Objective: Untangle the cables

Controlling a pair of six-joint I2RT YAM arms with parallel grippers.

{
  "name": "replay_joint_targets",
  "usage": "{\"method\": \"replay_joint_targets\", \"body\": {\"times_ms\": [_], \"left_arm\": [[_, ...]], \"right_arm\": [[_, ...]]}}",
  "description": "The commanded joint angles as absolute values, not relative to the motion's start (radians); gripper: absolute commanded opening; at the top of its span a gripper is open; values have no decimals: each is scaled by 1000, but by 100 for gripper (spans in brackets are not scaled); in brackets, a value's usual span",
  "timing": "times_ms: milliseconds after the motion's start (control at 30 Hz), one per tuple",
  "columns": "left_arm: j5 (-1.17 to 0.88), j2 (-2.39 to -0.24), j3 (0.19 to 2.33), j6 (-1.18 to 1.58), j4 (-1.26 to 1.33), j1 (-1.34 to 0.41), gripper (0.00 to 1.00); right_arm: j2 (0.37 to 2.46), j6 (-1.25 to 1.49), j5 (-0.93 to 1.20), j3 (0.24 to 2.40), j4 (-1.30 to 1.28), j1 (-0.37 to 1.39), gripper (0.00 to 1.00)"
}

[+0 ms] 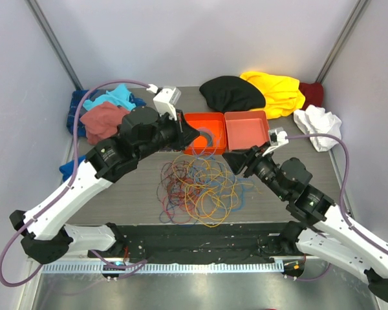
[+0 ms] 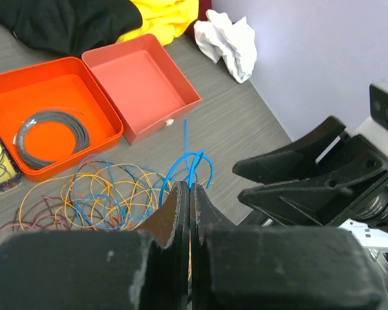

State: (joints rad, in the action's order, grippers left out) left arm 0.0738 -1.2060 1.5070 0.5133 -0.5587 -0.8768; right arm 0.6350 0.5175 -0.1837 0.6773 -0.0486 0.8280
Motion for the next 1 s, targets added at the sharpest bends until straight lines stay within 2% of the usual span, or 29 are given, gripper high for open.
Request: {"method": "replay_joint_targets", "body": {"times_ms": [0,533,633,667,767,967], "left_arm": [[14,-1204,1485,534,-531,-876,0],[-77,-1200,1427,572,-502,-877,0],[-83,-1187,1427,574,-500,-877,0],[-81,-1181,1424,574,-499,-877,0],[-45,-1154,1419,569,-492,-877,0],[100,-1080,1417,535,-517,-877,0]], "right_arm": [[718,465,-161,781,66,833,54],[932,434,-120,848,161,833,54],[988,431,-182,874,106,833,50],[995,428,-198,873,88,831,44],[1000,431,-281,858,58,833,34],[953,428,-382,819,6,830,37]]}}
